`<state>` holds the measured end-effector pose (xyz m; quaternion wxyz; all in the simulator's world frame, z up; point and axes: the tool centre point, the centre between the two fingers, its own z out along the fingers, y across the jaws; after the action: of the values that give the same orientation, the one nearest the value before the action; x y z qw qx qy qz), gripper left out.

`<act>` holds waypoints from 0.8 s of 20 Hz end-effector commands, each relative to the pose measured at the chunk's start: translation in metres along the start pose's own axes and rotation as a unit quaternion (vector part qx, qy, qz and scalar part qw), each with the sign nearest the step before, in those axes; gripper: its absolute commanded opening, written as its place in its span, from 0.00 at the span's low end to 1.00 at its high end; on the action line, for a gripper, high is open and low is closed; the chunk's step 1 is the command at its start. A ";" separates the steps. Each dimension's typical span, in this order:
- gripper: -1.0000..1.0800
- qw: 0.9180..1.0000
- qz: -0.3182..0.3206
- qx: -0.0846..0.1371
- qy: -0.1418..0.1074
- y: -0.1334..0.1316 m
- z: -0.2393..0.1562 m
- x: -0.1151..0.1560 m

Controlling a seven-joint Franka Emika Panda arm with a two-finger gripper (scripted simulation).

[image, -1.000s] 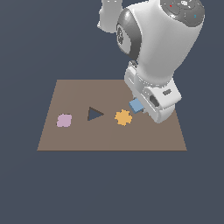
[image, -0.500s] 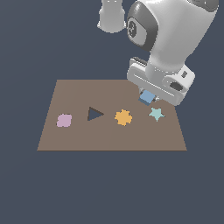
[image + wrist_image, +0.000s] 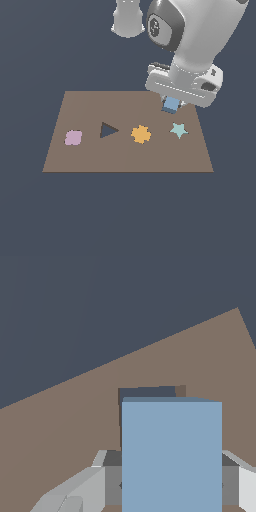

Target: Insert a designated object into the corresponding slot on a board.

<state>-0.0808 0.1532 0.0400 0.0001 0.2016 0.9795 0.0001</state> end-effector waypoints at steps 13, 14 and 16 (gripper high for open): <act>0.00 1.000 -0.025 0.000 0.000 -0.002 0.000 0.006; 0.00 1.000 -0.025 0.000 0.000 -0.002 0.000 0.006; 0.00 1.000 -0.025 0.000 0.000 -0.002 0.003 0.006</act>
<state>-0.0868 0.1538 0.0385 0.0003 0.1769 0.9842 0.0000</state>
